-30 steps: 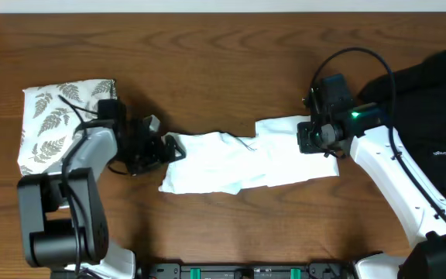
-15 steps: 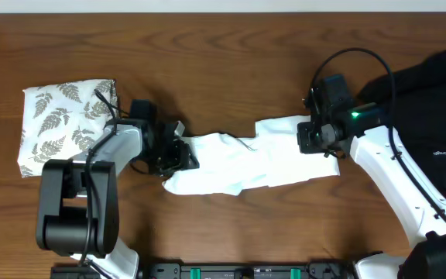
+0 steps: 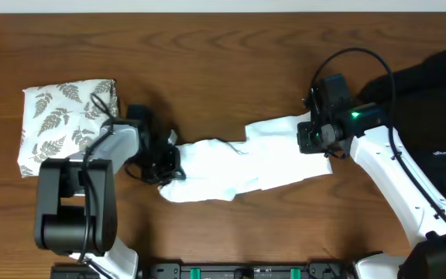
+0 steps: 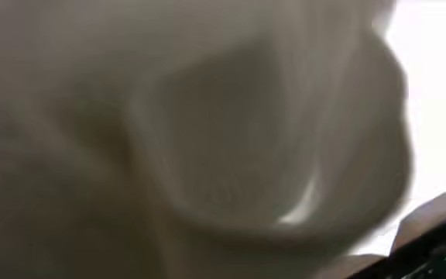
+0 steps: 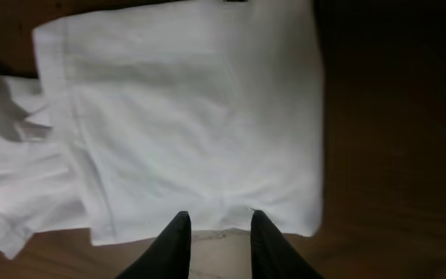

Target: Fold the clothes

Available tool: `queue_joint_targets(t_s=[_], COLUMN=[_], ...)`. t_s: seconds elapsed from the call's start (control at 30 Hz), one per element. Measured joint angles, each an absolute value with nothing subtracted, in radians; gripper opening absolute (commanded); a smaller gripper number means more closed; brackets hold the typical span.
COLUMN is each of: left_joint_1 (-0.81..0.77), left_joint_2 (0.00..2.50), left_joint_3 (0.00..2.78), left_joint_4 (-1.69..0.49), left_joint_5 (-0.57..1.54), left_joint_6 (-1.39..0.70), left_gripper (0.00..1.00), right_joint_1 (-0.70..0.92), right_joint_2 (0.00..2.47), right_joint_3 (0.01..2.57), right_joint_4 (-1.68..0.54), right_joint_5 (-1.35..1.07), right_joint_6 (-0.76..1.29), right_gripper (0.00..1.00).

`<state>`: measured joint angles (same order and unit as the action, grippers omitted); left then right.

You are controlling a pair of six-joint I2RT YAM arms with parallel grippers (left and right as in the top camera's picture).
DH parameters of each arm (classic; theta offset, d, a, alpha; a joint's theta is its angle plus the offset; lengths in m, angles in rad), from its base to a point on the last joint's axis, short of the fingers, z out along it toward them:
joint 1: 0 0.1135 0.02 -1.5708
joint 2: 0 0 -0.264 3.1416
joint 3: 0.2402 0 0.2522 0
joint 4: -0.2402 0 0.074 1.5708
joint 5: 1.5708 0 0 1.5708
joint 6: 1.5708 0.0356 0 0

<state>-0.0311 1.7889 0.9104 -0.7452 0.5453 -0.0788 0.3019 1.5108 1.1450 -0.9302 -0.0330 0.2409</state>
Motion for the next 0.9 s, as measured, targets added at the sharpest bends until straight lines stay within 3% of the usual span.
queue_joint_targets(t_s=[0.63,0.9], left_joint_1=[0.397,0.409], left_joint_2=[1.417,1.365], left_joint_3=[0.944,0.948], left_joint_4=[-0.801,-0.831], left_joint_5=[0.359,0.36], left_joint_6=[-0.113,-0.141], left_gripper=[0.06,0.06], right_joint_1=[0.189,0.149], right_joint_2=[1.511,1.511], right_joint_3=[1.145,1.145], right_joint_4=[-0.947,-0.964], right_joint_5=[-0.03,-0.03], right_joint_6=[0.241,0.241], right_gripper=[0.24,0.24])
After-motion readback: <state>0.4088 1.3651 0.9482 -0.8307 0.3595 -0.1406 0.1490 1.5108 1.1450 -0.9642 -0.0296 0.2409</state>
